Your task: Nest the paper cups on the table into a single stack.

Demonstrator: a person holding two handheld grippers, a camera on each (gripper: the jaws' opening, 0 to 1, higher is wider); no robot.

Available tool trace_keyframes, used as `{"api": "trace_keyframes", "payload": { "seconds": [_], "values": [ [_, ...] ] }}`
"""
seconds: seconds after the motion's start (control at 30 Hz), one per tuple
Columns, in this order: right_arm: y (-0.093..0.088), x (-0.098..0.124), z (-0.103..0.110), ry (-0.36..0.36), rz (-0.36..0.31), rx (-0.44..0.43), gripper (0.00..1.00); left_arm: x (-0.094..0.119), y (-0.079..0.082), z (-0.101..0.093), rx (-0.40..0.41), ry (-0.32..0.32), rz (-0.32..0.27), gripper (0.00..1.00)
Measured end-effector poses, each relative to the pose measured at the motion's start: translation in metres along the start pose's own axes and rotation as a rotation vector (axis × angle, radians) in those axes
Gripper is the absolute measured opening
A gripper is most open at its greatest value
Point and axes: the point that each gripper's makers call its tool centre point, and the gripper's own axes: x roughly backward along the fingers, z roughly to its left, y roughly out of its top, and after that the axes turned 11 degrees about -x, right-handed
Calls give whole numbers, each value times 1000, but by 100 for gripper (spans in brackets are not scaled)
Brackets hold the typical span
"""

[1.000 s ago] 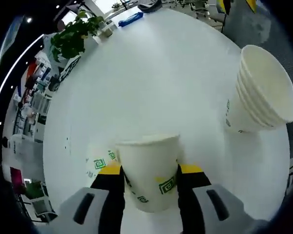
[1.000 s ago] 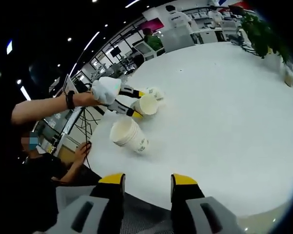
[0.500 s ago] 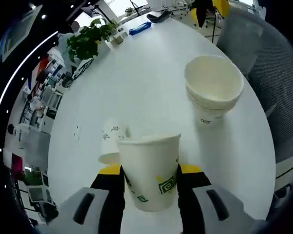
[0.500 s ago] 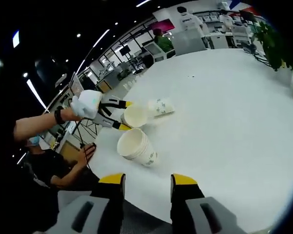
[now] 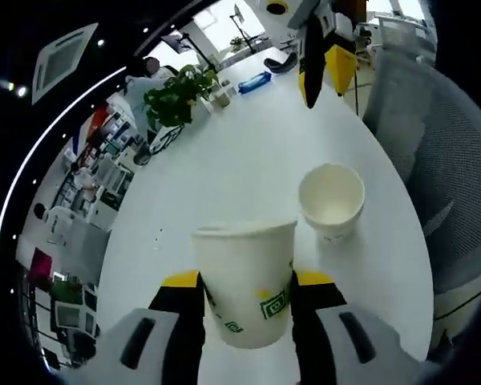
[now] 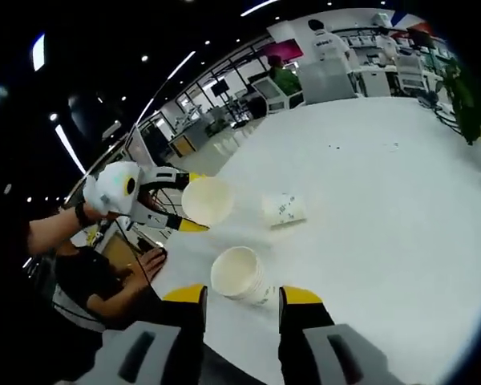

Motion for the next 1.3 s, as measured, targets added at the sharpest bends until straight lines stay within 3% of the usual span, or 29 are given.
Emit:
{"api": "trace_keyframes", "payload": {
  "seconds": [0.23, 0.73, 1.13, 1.3],
  "values": [
    [13, -8, 5, 21, -4, 21, 34, 16, 27, -3, -11, 17, -44, 40],
    [28, -21, 26, 52, 10, 66, 33, 26, 87, -27, -40, -13, -154, 40],
    [43, -40, 40, 81, 7, 62, 18, 25, 103, -24, -29, -14, -192, 40],
    [45, -43, 37, 77, 7, 30, 4, 25, 103, -22, -2, -13, -205, 40]
  ]
}}
